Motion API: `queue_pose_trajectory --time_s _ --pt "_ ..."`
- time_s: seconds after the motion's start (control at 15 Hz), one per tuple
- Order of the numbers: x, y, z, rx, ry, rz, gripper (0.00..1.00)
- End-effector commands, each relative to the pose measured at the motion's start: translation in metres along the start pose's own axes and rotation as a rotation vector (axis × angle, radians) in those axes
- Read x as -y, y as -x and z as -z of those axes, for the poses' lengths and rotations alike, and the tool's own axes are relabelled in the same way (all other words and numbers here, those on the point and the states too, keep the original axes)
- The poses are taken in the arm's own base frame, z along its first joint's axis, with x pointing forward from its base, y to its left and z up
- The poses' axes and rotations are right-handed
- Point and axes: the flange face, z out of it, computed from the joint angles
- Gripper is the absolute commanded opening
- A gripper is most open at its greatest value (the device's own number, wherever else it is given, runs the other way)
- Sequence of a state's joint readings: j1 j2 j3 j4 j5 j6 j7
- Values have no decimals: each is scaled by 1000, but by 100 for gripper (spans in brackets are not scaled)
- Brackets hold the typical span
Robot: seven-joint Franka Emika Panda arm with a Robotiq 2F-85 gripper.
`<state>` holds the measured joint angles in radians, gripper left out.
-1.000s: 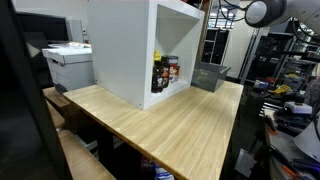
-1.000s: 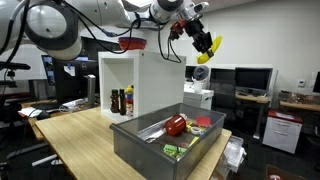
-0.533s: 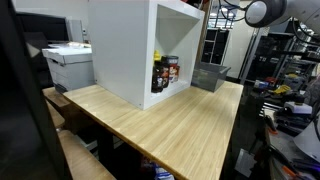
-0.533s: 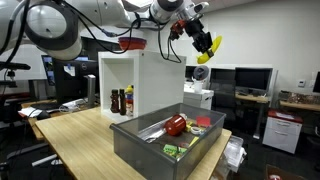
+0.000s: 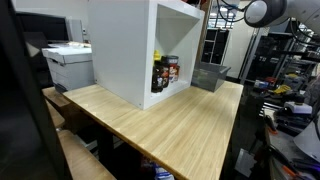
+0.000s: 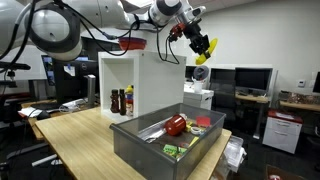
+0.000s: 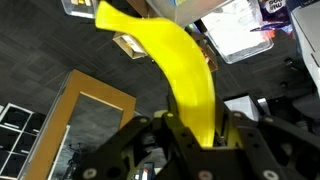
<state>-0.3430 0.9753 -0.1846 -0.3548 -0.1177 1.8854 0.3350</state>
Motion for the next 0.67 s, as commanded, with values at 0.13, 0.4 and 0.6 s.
queue_pose_trajectory --time_s 0.13,0.4,0.6 --pt "16 -1 13 -15 -108 141 12" --pt "15 -3 18 -29 -122 184 12" --pt "12 -7 25 -52 -141 205 12"
